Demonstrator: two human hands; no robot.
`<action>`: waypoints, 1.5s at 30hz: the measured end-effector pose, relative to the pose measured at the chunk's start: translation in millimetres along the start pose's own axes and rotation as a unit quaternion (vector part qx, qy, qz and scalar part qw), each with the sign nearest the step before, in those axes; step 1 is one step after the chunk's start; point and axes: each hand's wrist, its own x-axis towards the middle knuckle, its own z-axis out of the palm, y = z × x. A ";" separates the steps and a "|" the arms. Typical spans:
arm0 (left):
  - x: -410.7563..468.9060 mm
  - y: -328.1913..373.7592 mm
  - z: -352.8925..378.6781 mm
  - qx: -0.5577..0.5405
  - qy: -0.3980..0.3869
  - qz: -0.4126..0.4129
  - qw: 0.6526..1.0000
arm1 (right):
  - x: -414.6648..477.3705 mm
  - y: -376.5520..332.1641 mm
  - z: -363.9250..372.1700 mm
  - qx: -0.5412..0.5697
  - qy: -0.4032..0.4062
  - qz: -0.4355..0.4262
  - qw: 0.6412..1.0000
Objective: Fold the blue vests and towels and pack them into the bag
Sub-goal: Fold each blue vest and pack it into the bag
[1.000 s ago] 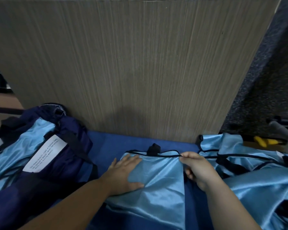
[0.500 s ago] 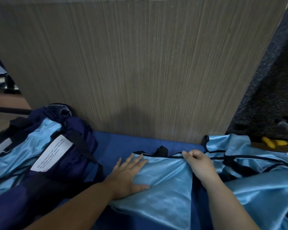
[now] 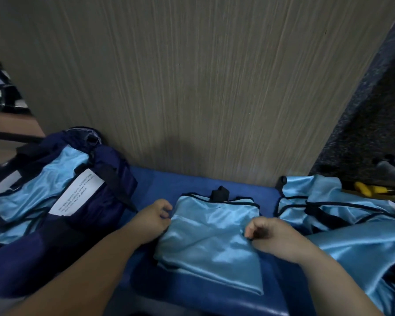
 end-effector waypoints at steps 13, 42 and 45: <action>7.4 -2.6 -1.0 -0.094 0.061 0.054 0.992 | -0.3 11.2 16.8 -0.167 0.055 -0.059 0.983; -16.1 -45.2 -27.6 0.097 -0.170 0.242 0.950 | -5.3 -2.8 30.9 0.176 0.167 0.061 0.968; -16.6 -43.8 -20.6 0.154 -0.145 0.189 0.959 | -3.3 -9.6 36.1 0.243 0.203 0.082 0.945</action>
